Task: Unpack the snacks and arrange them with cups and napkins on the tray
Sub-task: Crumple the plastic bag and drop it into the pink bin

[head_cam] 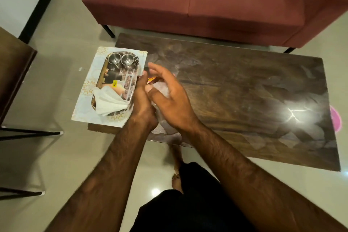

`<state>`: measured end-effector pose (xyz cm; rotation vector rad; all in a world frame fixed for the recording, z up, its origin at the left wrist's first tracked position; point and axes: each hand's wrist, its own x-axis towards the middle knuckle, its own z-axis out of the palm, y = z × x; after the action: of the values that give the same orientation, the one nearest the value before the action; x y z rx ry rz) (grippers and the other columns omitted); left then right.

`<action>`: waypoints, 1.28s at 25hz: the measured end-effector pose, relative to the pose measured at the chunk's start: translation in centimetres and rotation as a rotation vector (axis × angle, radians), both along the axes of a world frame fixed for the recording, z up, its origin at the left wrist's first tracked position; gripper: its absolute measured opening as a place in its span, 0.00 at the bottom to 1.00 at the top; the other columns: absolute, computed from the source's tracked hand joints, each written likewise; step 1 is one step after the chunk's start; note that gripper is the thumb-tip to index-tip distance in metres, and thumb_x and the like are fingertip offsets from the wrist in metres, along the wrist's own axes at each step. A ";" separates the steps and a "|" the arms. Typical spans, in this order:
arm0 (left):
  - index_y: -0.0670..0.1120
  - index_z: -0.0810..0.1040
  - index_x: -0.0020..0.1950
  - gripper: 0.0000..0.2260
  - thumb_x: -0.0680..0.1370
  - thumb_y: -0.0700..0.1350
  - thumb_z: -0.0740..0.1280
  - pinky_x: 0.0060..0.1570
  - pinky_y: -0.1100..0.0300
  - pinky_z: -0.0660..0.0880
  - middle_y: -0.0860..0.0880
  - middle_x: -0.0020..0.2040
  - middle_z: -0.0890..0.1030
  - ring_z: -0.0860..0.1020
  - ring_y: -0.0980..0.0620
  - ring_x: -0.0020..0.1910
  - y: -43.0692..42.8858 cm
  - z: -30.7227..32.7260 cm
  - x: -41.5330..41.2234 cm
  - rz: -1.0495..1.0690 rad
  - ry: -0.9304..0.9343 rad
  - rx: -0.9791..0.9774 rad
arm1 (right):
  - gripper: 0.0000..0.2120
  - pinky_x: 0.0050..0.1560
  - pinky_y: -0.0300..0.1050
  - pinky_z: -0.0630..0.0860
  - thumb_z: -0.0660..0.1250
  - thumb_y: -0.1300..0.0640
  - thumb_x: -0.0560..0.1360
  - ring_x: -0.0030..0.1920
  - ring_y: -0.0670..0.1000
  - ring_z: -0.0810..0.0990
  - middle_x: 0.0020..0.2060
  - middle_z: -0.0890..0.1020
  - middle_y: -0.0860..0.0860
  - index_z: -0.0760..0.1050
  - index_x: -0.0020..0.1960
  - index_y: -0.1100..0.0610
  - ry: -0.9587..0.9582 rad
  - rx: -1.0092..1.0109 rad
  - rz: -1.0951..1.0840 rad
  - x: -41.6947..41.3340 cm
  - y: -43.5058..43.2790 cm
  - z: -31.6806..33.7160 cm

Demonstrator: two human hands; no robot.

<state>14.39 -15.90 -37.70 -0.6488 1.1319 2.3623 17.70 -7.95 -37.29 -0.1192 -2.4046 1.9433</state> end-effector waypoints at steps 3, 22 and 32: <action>0.46 0.80 0.52 0.18 0.85 0.56 0.56 0.52 0.59 0.80 0.50 0.43 0.84 0.83 0.54 0.48 2.8 0.1 2.1 0.032 0.143 -0.134 | 0.24 0.69 0.51 0.79 0.66 0.49 0.76 0.67 0.43 0.81 0.65 0.83 0.38 0.77 0.71 0.38 -0.125 -0.055 -0.075 2.5 2.3 0.9; 0.51 0.82 0.56 0.18 0.74 0.32 0.63 0.34 0.58 0.81 0.46 0.51 0.86 0.86 0.50 0.44 37.0 -2.1 7.9 -0.344 0.240 -0.304 | 0.60 0.85 0.55 0.61 0.80 0.61 0.69 0.86 0.51 0.55 0.87 0.55 0.51 0.44 0.89 0.54 -0.139 0.209 -0.173 12.0 39.8 -0.2; 0.56 0.80 0.54 0.14 0.76 0.39 0.64 0.34 0.53 0.80 0.48 0.51 0.85 0.85 0.50 0.44 55.9 -2.9 8.5 -0.733 0.352 -0.392 | 0.33 0.79 0.49 0.73 0.72 0.70 0.76 0.78 0.48 0.74 0.77 0.78 0.49 0.78 0.77 0.49 -0.182 0.244 -0.377 15.1 58.1 -2.3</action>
<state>22.87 40.00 -40.58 0.0959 1.6557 1.6628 32.76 50.14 -39.61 -0.7082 -2.4753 1.5243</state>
